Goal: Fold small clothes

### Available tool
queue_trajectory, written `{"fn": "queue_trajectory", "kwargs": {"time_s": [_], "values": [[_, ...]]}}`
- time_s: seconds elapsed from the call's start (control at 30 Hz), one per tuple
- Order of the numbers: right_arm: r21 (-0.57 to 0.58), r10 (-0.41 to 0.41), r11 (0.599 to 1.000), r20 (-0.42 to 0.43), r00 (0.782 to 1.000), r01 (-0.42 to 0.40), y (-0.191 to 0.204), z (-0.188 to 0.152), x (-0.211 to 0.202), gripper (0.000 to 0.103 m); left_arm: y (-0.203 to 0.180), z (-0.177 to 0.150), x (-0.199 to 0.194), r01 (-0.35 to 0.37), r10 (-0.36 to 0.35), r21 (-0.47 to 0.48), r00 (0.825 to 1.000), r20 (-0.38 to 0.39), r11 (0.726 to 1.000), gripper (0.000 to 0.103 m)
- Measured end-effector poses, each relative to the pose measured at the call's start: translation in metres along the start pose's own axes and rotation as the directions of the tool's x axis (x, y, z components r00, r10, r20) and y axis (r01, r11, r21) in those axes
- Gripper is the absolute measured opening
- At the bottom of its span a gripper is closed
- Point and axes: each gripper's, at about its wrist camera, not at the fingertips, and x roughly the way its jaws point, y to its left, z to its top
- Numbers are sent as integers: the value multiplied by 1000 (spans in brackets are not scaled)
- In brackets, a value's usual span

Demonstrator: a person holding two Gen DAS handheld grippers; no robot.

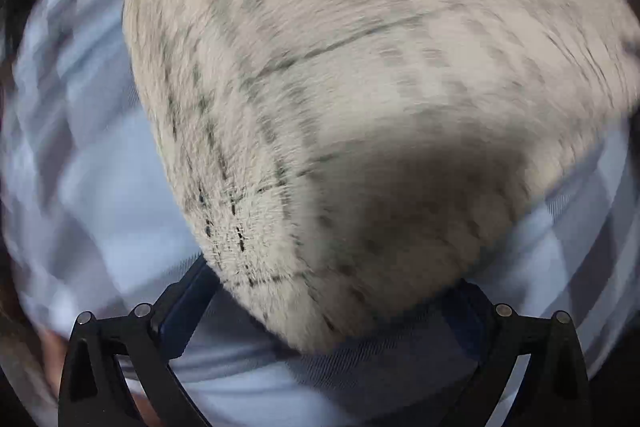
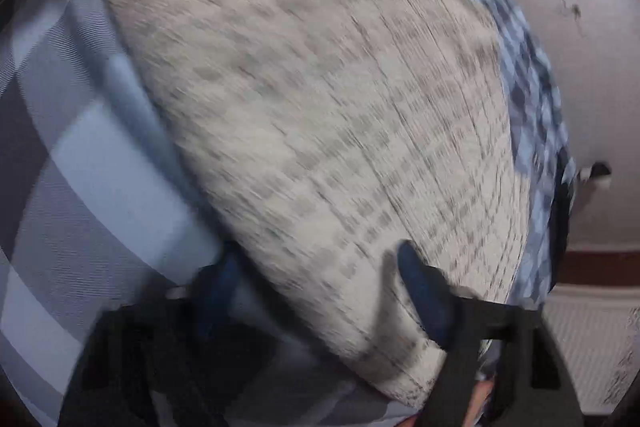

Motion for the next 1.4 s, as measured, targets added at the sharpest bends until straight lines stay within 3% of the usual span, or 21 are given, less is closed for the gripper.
{"fn": "queue_trajectory", "kwargs": {"time_s": [0.03, 0.1, 0.13, 0.3, 0.47, 0.57, 0.67, 0.7, 0.73, 0.77, 0.8, 0.83, 0.93, 1.0, 1.07, 1.2, 1.27, 1.33, 1.4], "values": [[22, 28, 999, -6, 1000, -28, -13, -8, 0, 35, 3, 8, 1, 19, -19, -35, 1000, 8, 999, 103], [50, 43, 998, -22, 999, -42, -31, -18, -3, 31, 8, 25, 2, 46, -46, -85, 999, 1, 995, 103], [49, 37, 998, -39, 999, -35, -39, -24, -2, 21, 9, 31, 2, 54, -54, -100, 999, 2, 994, 103], [-42, -14, 999, -92, 996, 10, -52, -54, -2, 20, -1, 56, 6, 31, -32, -87, 999, -13, 996, 103], [-98, -74, 994, -197, 978, 56, -56, -76, 2, 20, 10, 67, 13, -3, -9, -134, 997, -82, 991, 103], [-111, -122, 988, -188, 975, 102, -63, -80, -7, 20, 15, 75, 8, -70, 55, -117, 990, -127, 991, 103], [-204, -186, 964, -73, 980, 168, -42, -72, -32, 23, 27, 83, -6, -172, 155, -122, 978, -138, 977, 103], [-238, -204, 952, -18, 979, 194, -30, -67, -44, 27, 29, 90, -12, -202, 185, -132, 974, -133, 970, 103], [-265, -217, 939, 40, 975, 220, -18, -58, -55, 42, 32, 97, -19, -217, 201, -141, 972, -122, 966, 103], [-280, -221, 930, 89, 971, 237, -7, -50, -64, 67, 30, 109, -27, -226, 213, -155, 972, -100, 962, 103], [-288, -212, 925, 150, 966, 248, 5, -37, -75, 78, 28, 117, -33, -225, 214, -166, 974, -81, 960, 103], [-289, -195, 926, 186, 963, 243, 14, -27, -82, 85, 22, 122, -37, -205, 198, -167, 978, -57, 964, 103], [-291, -160, 927, 259, 953, 235, 41, 15, -92, 85, -24, 150, -52, -13, 17, -74, 998, 64, 997, 103], [-273, -121, 940, 294, 948, 205, 54, 46, -91, 85, -51, 164, -50, 55, -55, 8, 994, 92, 998, 103], [-246, -73, 957, 317, 946, 156, 68, 76, -88, 85, -78, 183, -40, 79, -87, 83, 991, 104, 993, 103], [-198, 38, 980, 334, 942, 30, 83, 116, -69, 85, -95, 213, 2, 81, -82, 75, 997, 14, 994, 103], [-158, 58, 987, 270, 961, -15, 82, 126, -52, 85, -95, 226, 26, 28, -27, 36, 998, -48, 999, 103], [-84, 105, 992, 167, 980, -92, 62, 123, -25, 85, -91, 238, 32, 55, -55, 6, 997, -45, 998, 103], [-4, 147, 989, 104, 984, -147, 30, 102, -4, 85, -93, 254, 32, 53, -53, 5, 997, -51, 999, 103]]}}
